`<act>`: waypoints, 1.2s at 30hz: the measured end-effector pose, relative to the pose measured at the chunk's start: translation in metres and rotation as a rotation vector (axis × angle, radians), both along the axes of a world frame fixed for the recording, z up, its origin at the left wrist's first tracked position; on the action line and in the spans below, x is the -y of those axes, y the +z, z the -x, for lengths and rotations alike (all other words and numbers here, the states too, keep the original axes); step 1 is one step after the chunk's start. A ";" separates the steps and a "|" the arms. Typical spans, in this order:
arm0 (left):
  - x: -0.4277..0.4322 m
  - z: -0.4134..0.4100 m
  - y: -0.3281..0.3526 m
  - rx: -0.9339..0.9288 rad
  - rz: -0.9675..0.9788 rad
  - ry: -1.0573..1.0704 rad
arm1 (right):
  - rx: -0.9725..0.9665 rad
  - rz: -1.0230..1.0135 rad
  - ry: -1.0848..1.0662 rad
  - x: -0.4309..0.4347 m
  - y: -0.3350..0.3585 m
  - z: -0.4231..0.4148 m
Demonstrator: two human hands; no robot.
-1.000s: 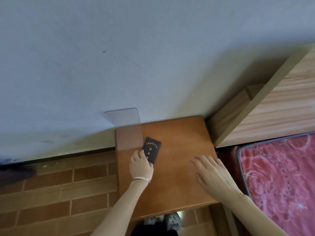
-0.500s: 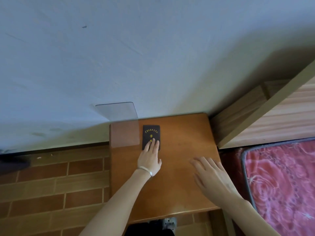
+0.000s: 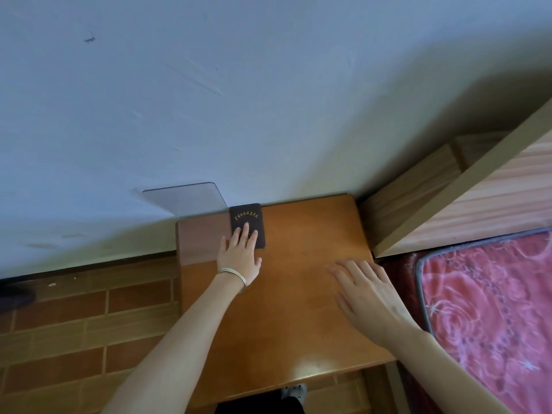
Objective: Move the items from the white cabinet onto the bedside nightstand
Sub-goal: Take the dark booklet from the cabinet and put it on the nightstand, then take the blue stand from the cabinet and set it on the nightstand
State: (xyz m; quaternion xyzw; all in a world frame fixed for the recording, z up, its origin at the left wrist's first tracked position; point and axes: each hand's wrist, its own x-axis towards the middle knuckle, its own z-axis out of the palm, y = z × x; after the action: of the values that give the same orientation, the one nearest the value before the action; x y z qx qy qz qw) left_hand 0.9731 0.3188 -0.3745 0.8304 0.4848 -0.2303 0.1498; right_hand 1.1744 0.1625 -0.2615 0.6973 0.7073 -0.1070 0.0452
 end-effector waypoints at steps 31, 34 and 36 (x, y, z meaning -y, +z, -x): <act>0.289 -0.137 0.400 0.859 -0.143 -1.413 | 0.263 -0.174 -1.024 0.370 0.289 0.046; 0.369 -0.128 0.421 0.908 -0.076 -1.612 | 0.339 -0.154 -1.235 0.454 0.308 0.108; 0.424 -0.113 0.430 0.934 -0.047 -1.746 | 0.386 -0.137 -1.372 0.505 0.318 0.161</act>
State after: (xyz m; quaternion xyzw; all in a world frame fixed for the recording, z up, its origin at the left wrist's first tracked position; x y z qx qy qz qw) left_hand 1.0857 -0.1050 0.0559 0.9066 -0.4005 0.1003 0.0870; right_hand 1.0137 -0.3421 0.0561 0.9927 0.0938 0.0587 0.0484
